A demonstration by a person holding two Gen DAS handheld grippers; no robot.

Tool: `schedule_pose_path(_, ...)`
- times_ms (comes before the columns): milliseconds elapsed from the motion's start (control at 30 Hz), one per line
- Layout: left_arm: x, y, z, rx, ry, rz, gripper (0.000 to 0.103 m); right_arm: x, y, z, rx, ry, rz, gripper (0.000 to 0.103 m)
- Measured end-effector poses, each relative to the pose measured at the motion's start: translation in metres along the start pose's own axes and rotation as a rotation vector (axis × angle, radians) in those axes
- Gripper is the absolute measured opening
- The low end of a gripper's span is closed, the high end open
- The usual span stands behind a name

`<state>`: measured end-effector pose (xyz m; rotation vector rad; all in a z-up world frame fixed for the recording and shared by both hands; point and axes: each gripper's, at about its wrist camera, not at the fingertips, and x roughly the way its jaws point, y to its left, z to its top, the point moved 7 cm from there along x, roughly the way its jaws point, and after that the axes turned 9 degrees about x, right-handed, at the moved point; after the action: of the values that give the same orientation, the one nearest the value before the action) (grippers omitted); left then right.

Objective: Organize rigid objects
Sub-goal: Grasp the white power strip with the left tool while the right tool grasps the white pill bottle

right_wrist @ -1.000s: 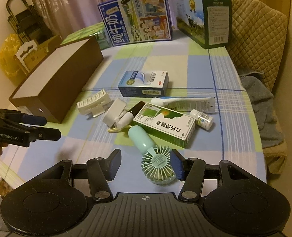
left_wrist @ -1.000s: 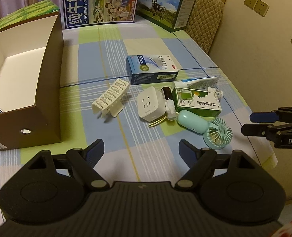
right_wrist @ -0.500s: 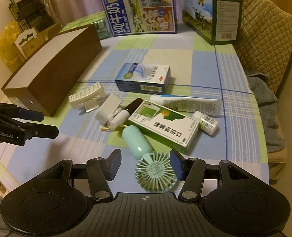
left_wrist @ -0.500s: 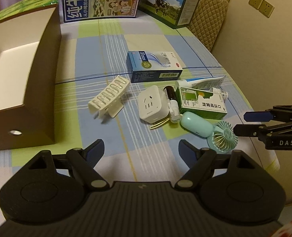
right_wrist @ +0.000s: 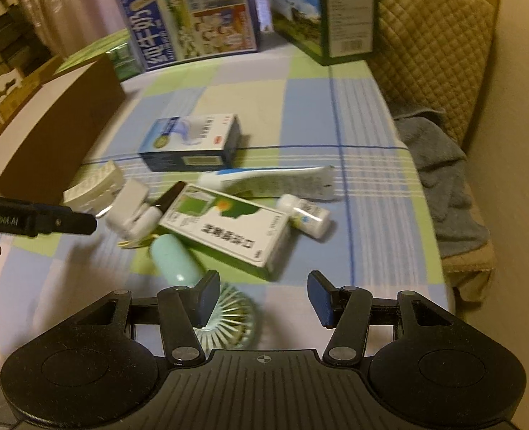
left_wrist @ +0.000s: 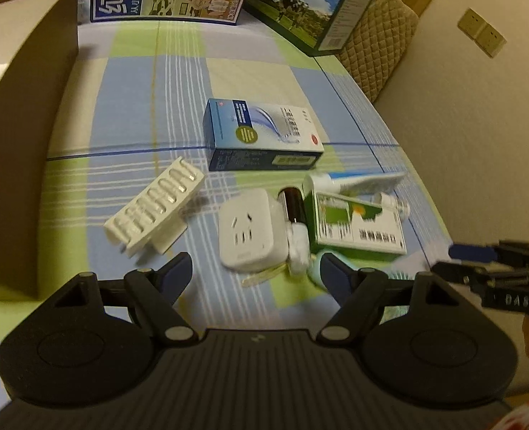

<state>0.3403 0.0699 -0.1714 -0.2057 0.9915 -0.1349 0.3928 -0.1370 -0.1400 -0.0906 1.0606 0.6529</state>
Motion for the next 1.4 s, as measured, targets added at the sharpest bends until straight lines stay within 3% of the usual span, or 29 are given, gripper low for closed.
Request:
schedule_pose_path(267, 0.036, 0.017, 0.011, -0.146, 0.020, -0.048, 0.074, 0.004, -0.022, 0.006, 0.048, 0.005, -0.034, 0.052)
schedule_pose_path(533, 0.055, 0.028, 0.012, -0.223, 0.042, -0.074, 0.073, 0.010, -0.040, 0.014, 0.080, 0.011, -0.057, 0.052)
schedule_pose_path(633, 0.057, 0.028, 0.014, -0.231, 0.032, -0.074, 0.065, 0.012, -0.042, 0.017, 0.079, 0.011, -0.053, 0.052)
schedule_pose_path(700, 0.059, 0.027, 0.015, -0.240, 0.030, -0.085, 0.049, 0.014, -0.041, 0.019, 0.074, 0.009, -0.048, 0.052)
schedule_pose_path(767, 0.060, 0.027, 0.015, -0.261, 0.032, -0.105, 0.049, 0.017, -0.040, 0.022, 0.069, 0.010, -0.042, 0.052)
schedule_pose_path(1167, 0.031, 0.026, -0.001, -0.126, -0.007, 0.060, 0.048, 0.033, -0.033, 0.034, -0.012, 0.002, -0.002, 0.052)
schedule_pose_path(1333, 0.019, 0.030, -0.014, -0.128, -0.004, 0.104, 0.048, 0.044, -0.027, 0.042, -0.135, -0.019, 0.011, 0.051)
schedule_pose_path(1400, 0.015, 0.032, -0.019, -0.136, -0.003, 0.115, 0.048, 0.050, -0.025, 0.045, -0.206, -0.021, 0.018, 0.046)
